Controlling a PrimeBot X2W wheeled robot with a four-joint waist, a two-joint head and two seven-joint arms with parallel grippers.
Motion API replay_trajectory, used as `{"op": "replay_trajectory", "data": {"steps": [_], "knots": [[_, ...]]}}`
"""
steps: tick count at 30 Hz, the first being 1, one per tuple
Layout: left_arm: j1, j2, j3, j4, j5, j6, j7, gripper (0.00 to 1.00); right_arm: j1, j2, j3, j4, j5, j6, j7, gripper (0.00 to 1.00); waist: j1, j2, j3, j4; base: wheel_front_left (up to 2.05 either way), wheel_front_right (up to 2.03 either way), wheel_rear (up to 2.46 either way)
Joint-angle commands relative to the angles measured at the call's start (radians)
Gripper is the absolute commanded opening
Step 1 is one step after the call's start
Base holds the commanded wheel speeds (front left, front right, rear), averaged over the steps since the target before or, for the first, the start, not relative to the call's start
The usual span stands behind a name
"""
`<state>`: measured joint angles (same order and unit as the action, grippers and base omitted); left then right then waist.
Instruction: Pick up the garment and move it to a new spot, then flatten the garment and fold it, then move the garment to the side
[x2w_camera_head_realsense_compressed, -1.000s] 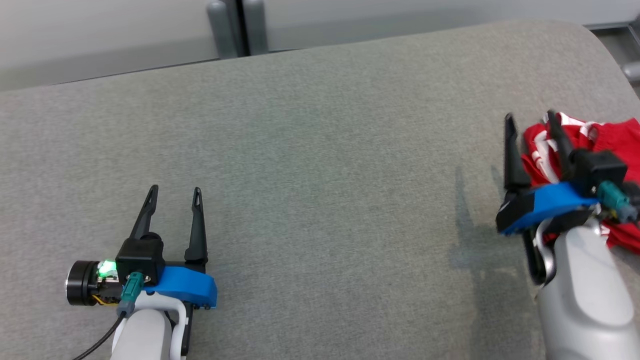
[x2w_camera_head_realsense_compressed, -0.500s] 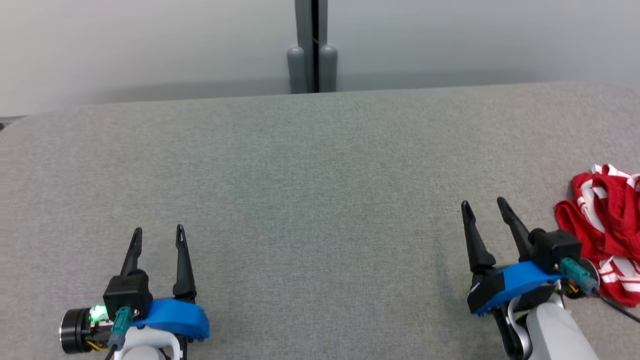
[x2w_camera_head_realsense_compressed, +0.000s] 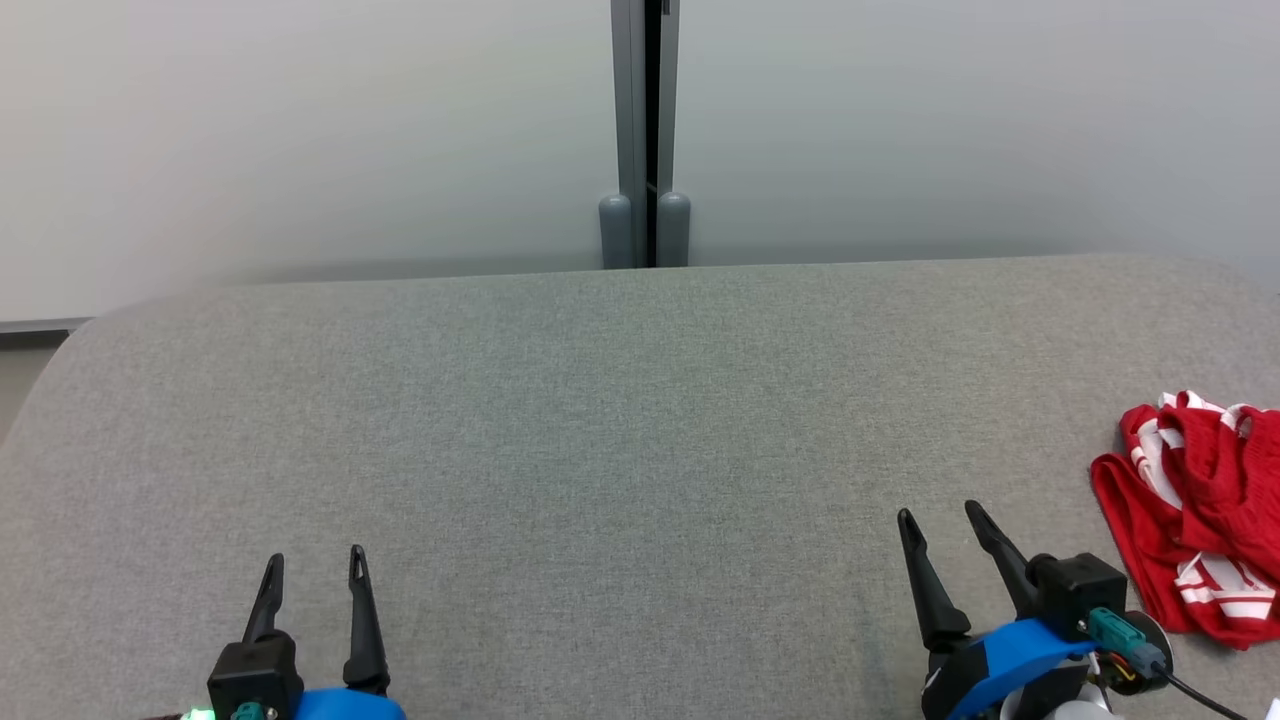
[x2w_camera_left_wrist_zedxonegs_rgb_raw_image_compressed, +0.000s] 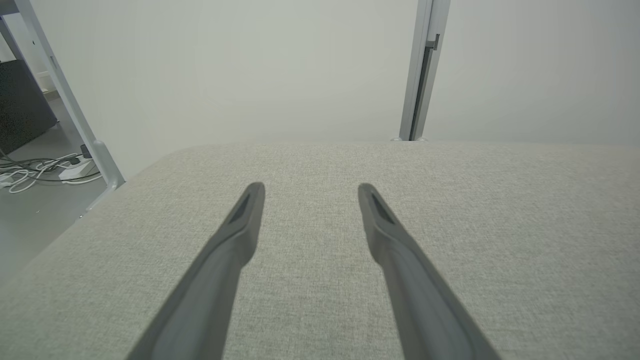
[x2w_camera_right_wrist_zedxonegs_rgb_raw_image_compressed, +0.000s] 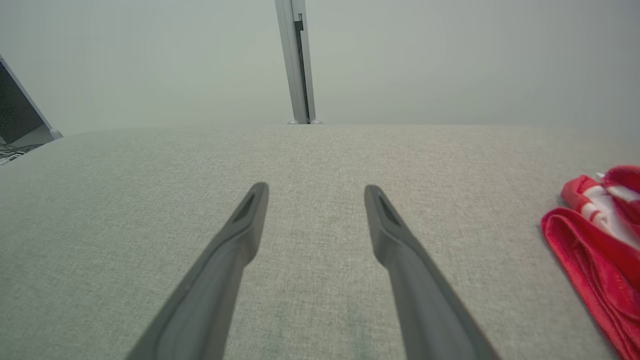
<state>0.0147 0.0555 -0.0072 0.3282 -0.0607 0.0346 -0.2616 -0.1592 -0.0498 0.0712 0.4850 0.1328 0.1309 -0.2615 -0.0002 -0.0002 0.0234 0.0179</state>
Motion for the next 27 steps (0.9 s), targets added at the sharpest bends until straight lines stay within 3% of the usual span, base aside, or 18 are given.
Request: {"op": "replay_trajectory", "data": {"steps": [1, 27], "knots": [[0.010, -0.002, 0.005, -0.007, -0.002, 0.001, -0.004, 1.00, 0.017, -0.002, -0.002, -0.003, -0.006, 0.000, -0.005, 1.00, 0.0002, 0.0002, -0.005, -0.005, 0.00, 0.00, 0.00], [0.080, -0.005, 0.040, -0.031, 0.000, -0.002, -0.004, 1.00, 0.042, -0.002, -0.085, -0.030, -0.003, 0.000, -0.005, 1.00, 0.0002, 0.0002, -0.023, -0.032, 0.00, 0.00, 0.00]]}}
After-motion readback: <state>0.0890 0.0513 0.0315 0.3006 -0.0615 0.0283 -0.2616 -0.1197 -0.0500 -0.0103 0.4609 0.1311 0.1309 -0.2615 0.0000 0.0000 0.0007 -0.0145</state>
